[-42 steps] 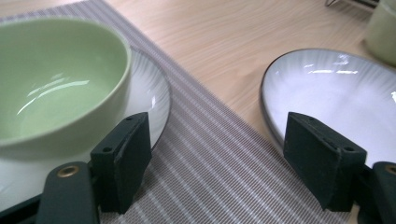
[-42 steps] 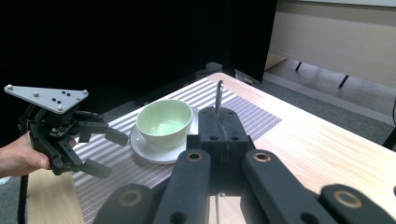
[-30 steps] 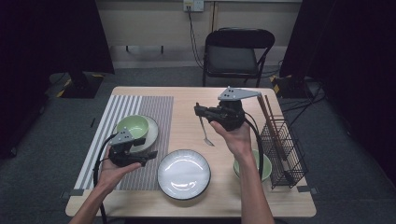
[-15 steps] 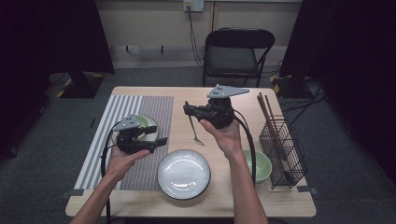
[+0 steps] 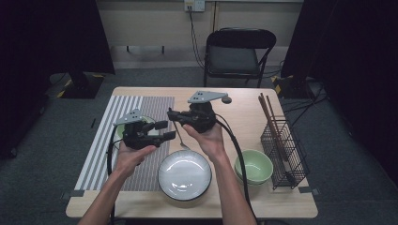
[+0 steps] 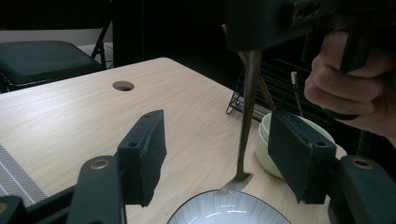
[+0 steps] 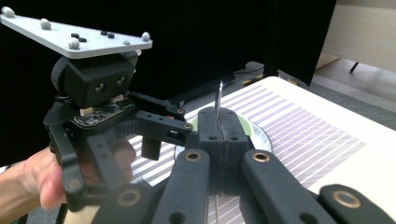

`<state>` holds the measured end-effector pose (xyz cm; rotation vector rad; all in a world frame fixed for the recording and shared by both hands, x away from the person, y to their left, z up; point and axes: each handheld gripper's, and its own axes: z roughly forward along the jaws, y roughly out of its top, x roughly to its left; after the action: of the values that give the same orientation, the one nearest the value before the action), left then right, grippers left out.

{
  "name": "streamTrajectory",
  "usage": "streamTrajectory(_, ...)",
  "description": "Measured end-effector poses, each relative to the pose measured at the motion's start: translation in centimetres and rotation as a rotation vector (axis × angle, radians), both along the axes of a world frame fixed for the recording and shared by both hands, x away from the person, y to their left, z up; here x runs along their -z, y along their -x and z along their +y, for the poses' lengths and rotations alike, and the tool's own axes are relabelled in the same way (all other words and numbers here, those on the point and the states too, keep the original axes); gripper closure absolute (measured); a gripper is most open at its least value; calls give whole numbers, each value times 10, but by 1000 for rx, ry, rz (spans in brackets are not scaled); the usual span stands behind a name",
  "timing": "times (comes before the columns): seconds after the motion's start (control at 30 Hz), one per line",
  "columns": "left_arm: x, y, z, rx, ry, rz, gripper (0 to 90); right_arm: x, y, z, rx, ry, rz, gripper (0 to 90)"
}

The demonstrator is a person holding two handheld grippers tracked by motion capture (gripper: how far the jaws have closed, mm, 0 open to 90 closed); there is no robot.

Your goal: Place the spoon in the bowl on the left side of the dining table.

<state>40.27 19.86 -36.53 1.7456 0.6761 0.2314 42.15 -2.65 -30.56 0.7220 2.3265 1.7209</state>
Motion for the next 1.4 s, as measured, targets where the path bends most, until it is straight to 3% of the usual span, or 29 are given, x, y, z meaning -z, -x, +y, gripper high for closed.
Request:
streamTrajectory(0.1, 2, 0, 2, 2, -6, -5, 395, 1, 1, 8, -19, -8, 6, 900)
streamTrajectory(0.23, 4, -1, 9, 2, 27, -15, 482, 3, 3, 15, -33, -18, 8, 900)
streamTrajectory(0.4, 3, 2, 13, -11, -8, -52, 528, 4, 4, 18, -29, -24, 10, 900)
streamTrajectory(0.6, 5, -1, 16, 2, -7, -20, 590, 5, 4, 14, -22, -14, 14, 900)
streamTrajectory(0.73, 4, 0, 15, 17, -22, -30, 659, 7, 2, 16, -26, -19, 20, 900)
streamTrajectory(0.83, 3, -1, 18, 56, 50, 10, 660, 8, 0, 18, -42, -25, 26, 900)
streamTrajectory(0.9, 3, 0, 17, 46, 24, -2, 677, 8, 0, 19, -46, -14, 28, 900)
streamTrajectory(1.1, 1, 1, 18, 61, 58, -2, 734, 9, 1, 23, -56, -19, 31, 900)
streamTrajectory(1.2, 1, 1, 19, 63, 48, -11, 776, 10, 1, 24, -56, -17, 36, 900)
streamTrajectory(1.3, 2, 1, 21, 69, 90, -3, 825, 10, 0, 24, -60, -17, 40, 900)
streamTrajectory(1.4, 1, 1, 20, 74, 63, -18, 834, 10, 0, 24, -65, -16, 39, 900)
